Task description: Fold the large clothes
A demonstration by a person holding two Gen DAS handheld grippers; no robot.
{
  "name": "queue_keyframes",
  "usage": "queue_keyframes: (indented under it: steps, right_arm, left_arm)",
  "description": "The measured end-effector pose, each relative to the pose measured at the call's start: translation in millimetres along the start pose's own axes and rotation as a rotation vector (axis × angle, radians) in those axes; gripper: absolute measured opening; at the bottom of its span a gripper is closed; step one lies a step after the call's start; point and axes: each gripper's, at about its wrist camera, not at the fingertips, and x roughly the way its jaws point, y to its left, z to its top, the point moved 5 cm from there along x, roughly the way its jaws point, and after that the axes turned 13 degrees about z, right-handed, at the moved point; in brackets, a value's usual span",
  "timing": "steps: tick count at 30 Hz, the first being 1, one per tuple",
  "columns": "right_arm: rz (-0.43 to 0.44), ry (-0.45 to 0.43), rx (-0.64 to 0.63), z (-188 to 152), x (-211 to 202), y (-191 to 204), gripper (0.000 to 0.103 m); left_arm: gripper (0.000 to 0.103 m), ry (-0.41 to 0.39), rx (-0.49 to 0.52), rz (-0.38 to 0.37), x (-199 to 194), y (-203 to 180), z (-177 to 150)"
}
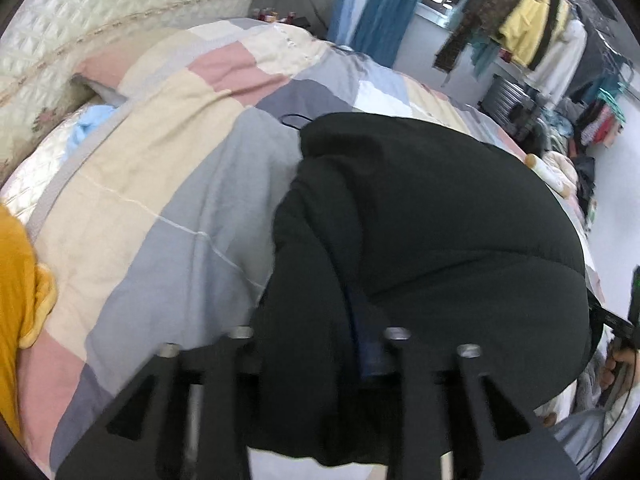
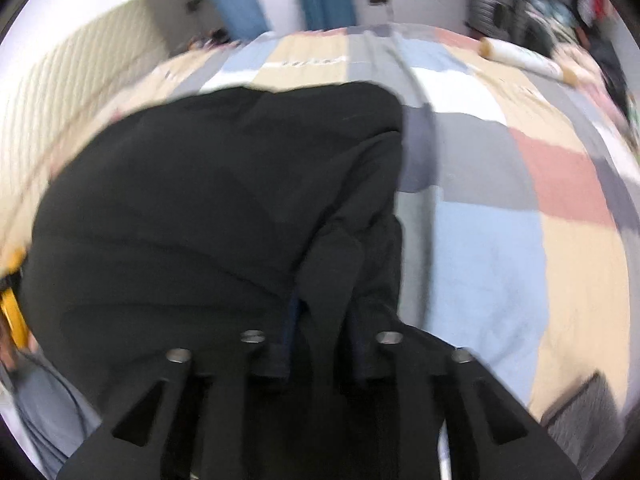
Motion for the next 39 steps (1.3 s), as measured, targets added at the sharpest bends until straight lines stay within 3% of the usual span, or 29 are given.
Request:
queue_keyframes:
  steps: [1,3,10,12,19,23,26,30,39]
  right_arm:
    - [0.012,-0.024,0.025,1.4,-9.3,-2.5,0.033]
    - [0.009,-0.062,0.061,4.2,-26.5,-4.9,0.051]
    - [-0.017,-0.268,0.018,27.3,-114.9,22.5,0.063]
    - [-0.016,-0.338,-0.006,34.1,-145.1,42.1,0.079]
    - [0.044,-0.501,-0.086,46.3,-218.9,100.4,0.082]
    - [0.055,-0.584,-0.14,41.8,-249.1,127.8,0.092]
    - [0.068,-0.624,-0.178,34.6,-259.4,143.0,0.098]
    - [0.074,-0.663,-0.225,20.6,-272.6,166.1,0.102]
    - [0.108,-0.719,-0.277,-18.0,-283.9,202.9,0.103]
  left_arm:
    - [0.069,-0.003,-0.007,0.01,-2.0,1.9,0.9]
    - [0.08,-0.022,-0.022,0.012,-12.8,4.1,3.5]
    - [0.081,-0.092,0.012,0.028,-63.6,-15.2,15.0]
    - [0.083,-0.127,0.022,0.014,-83.2,-24.3,20.8]
    - [0.087,-0.265,0.05,-0.009,-154.8,-52.0,35.4]
    - [0.088,-0.317,0.069,-0.038,-185.9,-65.0,34.6]
    - [0.09,-0.364,0.088,-0.047,-208.1,-72.0,32.7]
    - [0.102,-0.436,0.117,-0.075,-237.9,-81.9,27.4]
    - [0.103,-0.536,0.139,-0.108,-286.9,-91.2,5.6]
